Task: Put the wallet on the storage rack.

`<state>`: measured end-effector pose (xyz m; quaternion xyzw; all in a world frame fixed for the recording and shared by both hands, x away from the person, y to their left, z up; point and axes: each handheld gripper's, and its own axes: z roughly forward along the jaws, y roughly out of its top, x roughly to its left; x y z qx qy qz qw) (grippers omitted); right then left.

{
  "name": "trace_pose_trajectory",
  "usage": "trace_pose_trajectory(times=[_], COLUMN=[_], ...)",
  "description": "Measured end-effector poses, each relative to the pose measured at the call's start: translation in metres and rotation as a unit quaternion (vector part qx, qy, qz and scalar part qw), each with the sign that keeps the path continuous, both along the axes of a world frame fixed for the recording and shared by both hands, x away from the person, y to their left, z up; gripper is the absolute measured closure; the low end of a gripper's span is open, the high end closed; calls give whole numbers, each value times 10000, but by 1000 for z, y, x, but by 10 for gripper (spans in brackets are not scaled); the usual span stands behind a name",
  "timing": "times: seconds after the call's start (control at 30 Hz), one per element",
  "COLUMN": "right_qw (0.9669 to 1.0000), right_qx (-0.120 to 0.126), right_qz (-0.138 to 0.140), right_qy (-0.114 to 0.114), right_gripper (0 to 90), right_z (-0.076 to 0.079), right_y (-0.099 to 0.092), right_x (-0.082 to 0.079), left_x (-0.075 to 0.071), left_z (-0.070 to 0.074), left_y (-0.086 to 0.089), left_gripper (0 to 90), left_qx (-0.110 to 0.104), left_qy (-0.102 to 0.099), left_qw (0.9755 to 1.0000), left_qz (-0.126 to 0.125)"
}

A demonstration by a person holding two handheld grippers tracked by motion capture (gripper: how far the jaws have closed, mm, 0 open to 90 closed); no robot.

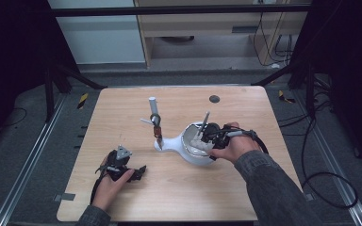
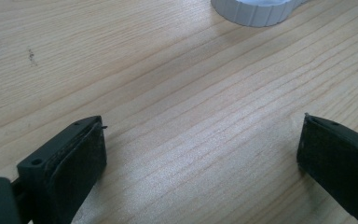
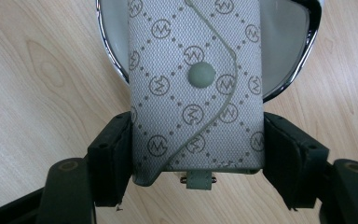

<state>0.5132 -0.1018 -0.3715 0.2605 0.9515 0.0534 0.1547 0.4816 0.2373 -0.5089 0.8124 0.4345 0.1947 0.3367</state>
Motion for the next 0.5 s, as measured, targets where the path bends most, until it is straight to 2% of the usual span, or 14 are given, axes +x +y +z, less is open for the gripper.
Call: trace_pose_trajectory(times=[0.5], right_qw=[10000], right_qx=[8], right_qz=[23], right_qy=[-85], right_gripper=[310], right_z=[0], right_y=[7], right_x=[2], left_x=[0], left_z=[0], left_y=[0], left_gripper=[6], left_qx=[1], left_qy=[0], left_qw=[10000], left_qz=[-10])
